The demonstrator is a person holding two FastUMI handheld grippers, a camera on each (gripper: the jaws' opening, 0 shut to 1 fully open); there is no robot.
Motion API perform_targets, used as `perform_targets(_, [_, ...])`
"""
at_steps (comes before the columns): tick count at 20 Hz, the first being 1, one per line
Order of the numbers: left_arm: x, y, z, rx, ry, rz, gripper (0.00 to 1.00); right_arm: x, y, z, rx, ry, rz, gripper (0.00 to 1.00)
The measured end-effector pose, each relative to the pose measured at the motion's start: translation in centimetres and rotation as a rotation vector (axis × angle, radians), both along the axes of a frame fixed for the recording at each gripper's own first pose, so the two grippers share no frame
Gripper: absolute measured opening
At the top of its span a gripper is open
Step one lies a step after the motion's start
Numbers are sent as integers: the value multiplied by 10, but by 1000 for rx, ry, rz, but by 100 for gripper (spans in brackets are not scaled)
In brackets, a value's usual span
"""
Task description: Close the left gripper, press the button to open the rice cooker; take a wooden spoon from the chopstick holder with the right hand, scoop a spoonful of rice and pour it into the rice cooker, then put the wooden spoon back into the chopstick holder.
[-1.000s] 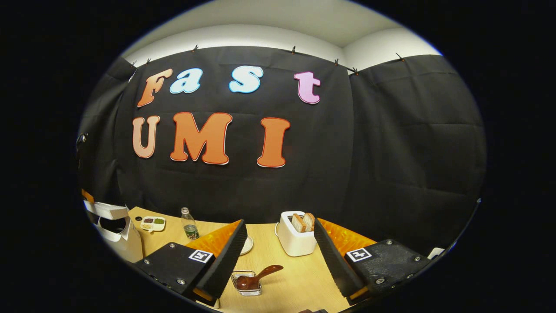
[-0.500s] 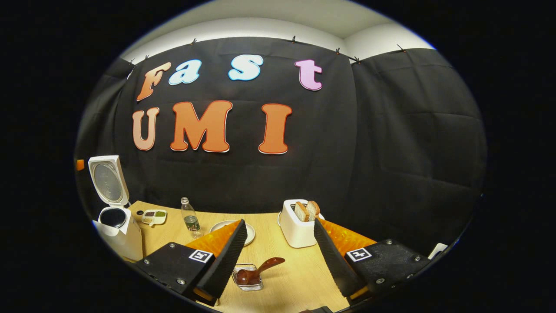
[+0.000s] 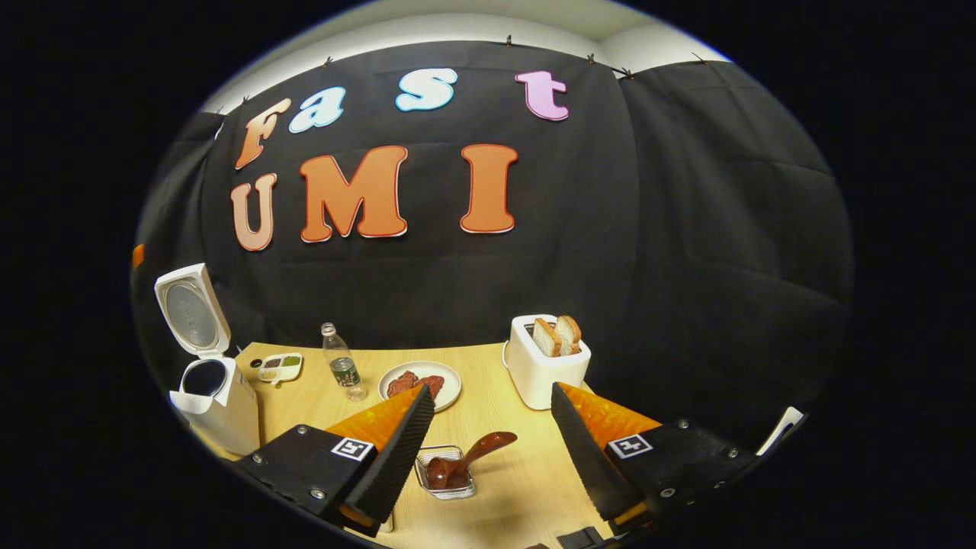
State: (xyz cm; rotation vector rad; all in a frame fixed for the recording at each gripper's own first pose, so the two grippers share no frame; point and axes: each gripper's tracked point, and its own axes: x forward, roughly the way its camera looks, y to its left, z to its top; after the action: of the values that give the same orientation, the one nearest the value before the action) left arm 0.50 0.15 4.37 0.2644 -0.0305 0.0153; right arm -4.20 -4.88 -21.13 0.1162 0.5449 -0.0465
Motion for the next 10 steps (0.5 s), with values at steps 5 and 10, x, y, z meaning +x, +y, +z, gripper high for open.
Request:
perform_targets(5, [-21,-39,27,-20,-148,-115,94,2,1,-26,38,48,18,96])
perform_targets(10, [-39,-65,23,-24,-182,-108,94,3,-2,-60,94,107,25,96])
